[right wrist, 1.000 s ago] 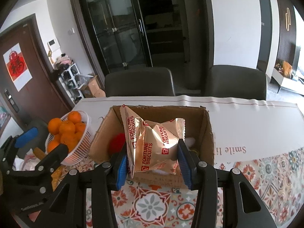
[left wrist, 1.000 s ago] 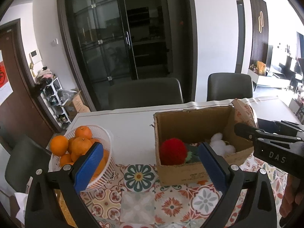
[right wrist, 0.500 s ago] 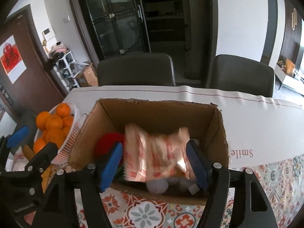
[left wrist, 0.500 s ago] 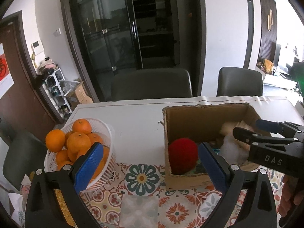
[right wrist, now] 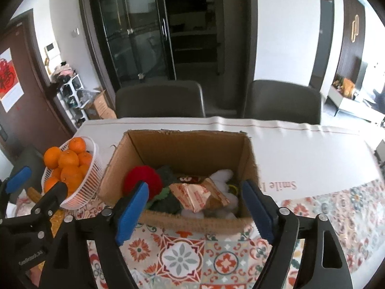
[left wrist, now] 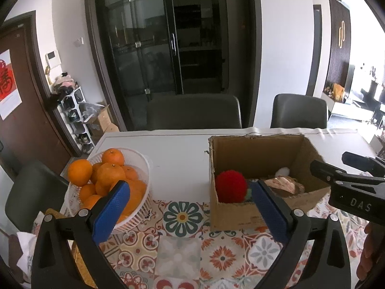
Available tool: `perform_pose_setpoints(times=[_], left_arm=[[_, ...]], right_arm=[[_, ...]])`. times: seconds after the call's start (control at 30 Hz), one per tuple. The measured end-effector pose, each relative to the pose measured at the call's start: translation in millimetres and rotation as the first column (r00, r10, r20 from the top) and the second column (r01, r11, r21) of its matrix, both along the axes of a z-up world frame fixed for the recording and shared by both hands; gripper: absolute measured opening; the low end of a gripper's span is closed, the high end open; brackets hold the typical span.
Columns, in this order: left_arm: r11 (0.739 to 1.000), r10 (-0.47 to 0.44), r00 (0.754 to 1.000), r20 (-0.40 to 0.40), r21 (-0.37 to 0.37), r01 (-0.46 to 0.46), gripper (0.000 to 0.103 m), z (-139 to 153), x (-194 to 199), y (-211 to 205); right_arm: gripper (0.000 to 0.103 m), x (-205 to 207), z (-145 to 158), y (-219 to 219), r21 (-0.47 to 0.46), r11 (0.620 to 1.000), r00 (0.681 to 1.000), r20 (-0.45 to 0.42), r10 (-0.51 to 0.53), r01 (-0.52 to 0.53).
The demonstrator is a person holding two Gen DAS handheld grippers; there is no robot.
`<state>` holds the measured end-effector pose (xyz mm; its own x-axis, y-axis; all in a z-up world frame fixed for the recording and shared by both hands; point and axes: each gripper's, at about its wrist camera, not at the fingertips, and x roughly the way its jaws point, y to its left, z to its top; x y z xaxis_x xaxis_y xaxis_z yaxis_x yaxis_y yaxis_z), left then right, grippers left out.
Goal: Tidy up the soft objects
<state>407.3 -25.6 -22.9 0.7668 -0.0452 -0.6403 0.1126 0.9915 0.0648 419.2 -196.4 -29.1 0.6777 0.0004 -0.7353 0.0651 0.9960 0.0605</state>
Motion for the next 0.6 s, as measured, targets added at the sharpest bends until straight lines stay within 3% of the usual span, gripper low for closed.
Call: perform_pose_setpoints(times=[0.6], left_arm=[[0.995,-0.098,0.988,0.123,0.025,0.095,0.103,47.2,-120.3,20.5]], right_arm=[[0.092,-149.9,50.1,23.1,-0.016,0.994,0.984,0.146,-0.103,0.107]])
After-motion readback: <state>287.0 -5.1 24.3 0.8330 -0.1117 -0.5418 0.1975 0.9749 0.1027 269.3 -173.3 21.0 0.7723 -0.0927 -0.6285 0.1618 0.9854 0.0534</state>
